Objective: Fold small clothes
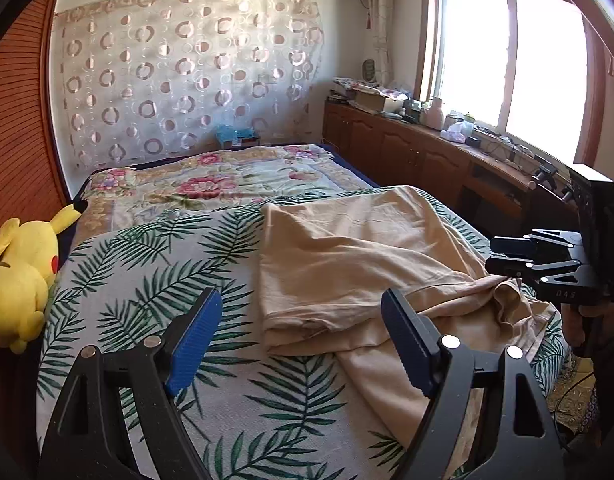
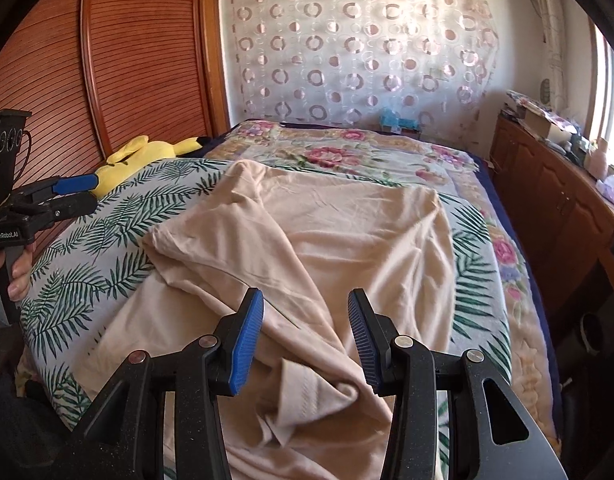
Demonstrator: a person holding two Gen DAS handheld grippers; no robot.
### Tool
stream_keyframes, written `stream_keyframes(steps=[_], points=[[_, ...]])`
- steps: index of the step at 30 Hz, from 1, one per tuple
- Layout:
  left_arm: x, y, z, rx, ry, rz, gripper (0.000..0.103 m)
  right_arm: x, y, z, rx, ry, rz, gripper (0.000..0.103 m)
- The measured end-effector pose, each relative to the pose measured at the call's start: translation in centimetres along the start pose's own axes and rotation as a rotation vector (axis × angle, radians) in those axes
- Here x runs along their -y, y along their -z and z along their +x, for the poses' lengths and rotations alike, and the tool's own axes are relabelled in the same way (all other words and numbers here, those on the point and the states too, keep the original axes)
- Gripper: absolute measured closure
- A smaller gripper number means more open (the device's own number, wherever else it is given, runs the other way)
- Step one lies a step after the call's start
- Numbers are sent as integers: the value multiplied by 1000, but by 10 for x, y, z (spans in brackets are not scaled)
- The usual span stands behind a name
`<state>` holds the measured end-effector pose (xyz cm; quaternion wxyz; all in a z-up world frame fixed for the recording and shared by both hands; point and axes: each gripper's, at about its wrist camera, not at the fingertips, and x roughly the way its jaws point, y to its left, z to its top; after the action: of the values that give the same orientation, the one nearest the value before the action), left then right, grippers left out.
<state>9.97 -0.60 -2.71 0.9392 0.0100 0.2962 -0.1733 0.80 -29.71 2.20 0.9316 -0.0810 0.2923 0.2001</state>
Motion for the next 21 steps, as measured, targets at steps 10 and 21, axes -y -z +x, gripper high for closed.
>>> stream_keyframes(steps=[10,21], points=[[-24,10,-12,12,-30,-34,21,-25,-28,20,-25,-84,-76,49],[-54,21,-25,16,-62,-80,21,-69,-53,82,-155,-196,-213,47]])
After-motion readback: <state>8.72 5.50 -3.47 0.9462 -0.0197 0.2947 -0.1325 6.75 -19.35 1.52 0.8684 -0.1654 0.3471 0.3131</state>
